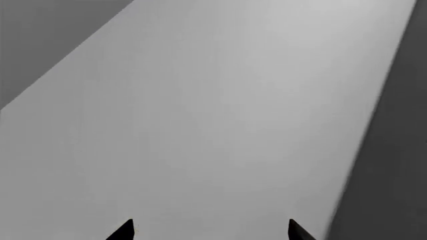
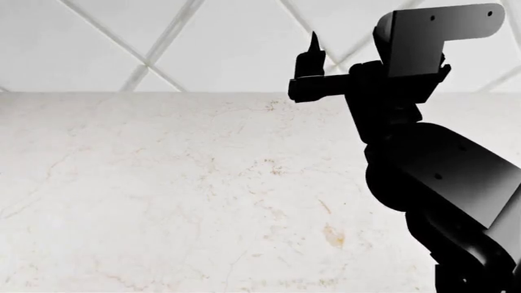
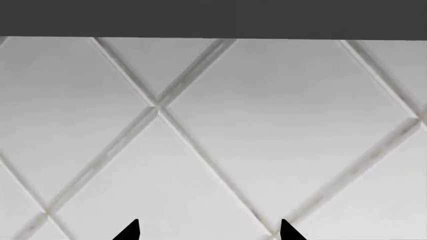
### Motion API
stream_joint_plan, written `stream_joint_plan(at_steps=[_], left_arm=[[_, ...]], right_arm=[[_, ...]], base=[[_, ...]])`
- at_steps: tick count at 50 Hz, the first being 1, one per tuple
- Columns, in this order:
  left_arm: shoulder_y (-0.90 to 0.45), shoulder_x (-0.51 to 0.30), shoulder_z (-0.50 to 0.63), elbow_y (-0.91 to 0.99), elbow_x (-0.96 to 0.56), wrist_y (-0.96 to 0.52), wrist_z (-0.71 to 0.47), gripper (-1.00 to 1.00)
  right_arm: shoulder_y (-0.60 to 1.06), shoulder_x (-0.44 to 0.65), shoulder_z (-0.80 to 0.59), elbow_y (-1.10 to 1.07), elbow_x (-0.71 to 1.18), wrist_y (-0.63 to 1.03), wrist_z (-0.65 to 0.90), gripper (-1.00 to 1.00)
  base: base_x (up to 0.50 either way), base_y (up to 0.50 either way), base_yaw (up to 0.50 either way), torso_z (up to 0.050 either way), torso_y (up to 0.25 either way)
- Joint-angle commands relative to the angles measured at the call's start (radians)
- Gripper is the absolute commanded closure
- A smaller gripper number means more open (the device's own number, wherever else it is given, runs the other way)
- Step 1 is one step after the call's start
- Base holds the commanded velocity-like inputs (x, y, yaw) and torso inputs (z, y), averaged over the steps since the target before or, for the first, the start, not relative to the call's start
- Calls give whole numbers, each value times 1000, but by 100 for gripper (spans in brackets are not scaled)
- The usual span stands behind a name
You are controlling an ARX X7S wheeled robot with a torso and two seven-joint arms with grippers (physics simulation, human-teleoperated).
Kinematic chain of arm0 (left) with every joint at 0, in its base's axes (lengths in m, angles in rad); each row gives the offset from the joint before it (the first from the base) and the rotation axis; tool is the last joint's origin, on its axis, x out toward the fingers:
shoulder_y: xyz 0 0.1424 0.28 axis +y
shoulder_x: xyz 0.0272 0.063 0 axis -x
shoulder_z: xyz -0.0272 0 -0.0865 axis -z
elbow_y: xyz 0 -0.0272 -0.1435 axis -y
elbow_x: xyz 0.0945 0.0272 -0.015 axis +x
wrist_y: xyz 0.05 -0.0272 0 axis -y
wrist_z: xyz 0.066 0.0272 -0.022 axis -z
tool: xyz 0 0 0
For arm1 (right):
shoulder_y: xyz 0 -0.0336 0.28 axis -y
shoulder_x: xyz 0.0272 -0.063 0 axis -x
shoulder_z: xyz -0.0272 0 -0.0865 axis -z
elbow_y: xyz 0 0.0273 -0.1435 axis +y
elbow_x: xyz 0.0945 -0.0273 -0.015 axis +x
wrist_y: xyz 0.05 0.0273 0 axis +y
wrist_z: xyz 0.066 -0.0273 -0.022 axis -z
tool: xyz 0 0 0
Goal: Pick the pear, radish from the counter and place them in the cabinet. Then close the cabinet.
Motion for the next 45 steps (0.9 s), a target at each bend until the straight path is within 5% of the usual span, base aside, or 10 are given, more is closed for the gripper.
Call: stream_joint_plan(at_steps=[1,9,20,32,45], left_arm=[[-68,21,94,31,-379,-285,37,-100],[-70,-37,144,85,-762,-397,-177,-100],[-70,-150,316,-23,-1360,-293,-529,-100],[-70,-239,550,-98,-1745,-187,-659,-100],[-71,-257,742,-151,-1971,-99,-683,-100]], right_arm=[[-4,1,-1,6,4,-7,2,-100],[-6,2,-3,6,6,-10,3,-100],[-7,5,-5,9,7,-15,3,-100],[-4,6,-6,12,10,-20,1,-100],[-7,10,-6,7,16,-22,6,-100]], base=[[0,0,0,0,12],[0,0,0,0,7],[0,0,0,1,6],[0,0,0,2,7],[0,0,0,1,6]])
